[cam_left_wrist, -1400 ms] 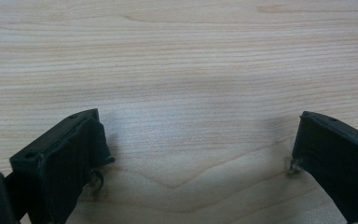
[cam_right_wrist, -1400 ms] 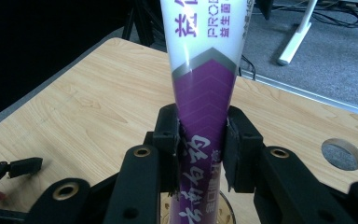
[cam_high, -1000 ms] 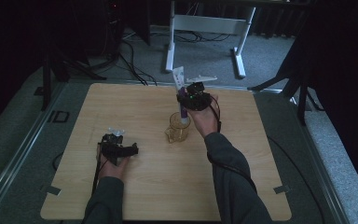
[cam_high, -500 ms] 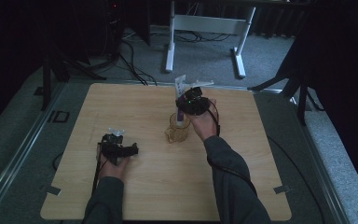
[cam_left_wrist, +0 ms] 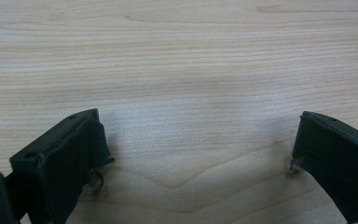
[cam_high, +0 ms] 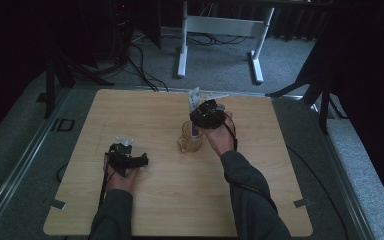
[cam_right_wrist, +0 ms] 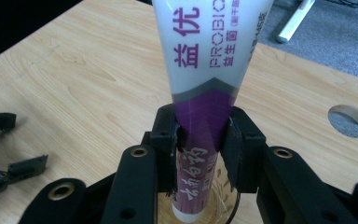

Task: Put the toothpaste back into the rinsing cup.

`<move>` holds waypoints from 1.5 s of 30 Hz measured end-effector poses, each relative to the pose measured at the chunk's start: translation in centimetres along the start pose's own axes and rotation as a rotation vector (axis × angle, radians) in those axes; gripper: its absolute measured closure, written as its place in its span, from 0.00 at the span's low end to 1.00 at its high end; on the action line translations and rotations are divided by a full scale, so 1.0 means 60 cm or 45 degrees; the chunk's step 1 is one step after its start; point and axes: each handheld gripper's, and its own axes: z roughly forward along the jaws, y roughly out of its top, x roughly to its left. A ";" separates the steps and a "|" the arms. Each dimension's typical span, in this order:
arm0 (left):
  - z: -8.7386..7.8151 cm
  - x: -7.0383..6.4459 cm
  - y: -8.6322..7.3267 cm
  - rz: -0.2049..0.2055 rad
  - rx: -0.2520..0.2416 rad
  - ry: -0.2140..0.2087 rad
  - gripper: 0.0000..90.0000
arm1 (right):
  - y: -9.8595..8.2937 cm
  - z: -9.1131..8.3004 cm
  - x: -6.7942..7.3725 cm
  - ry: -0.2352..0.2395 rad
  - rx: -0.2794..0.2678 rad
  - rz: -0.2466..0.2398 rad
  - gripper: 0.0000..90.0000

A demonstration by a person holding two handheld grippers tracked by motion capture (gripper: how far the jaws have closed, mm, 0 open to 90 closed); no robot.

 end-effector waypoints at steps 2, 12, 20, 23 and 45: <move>0.000 0.000 0.000 0.000 0.000 0.000 0.02 | -0.005 0.003 0.000 -0.009 0.008 -0.002 0.76; 0.000 0.000 0.000 -0.001 0.000 0.000 0.02 | -0.024 0.013 0.004 -0.026 0.049 -0.023 0.73; 0.000 0.000 0.000 0.001 0.000 0.000 0.02 | -0.047 0.018 0.004 -0.014 0.077 -0.046 0.63; 0.000 0.000 0.000 0.000 0.000 0.000 0.02 | -0.048 0.009 0.002 -0.007 0.064 -0.049 0.60; 0.000 0.000 0.000 0.002 -0.001 -0.002 0.02 | -0.113 -0.080 -0.056 -0.014 -0.001 0.007 0.56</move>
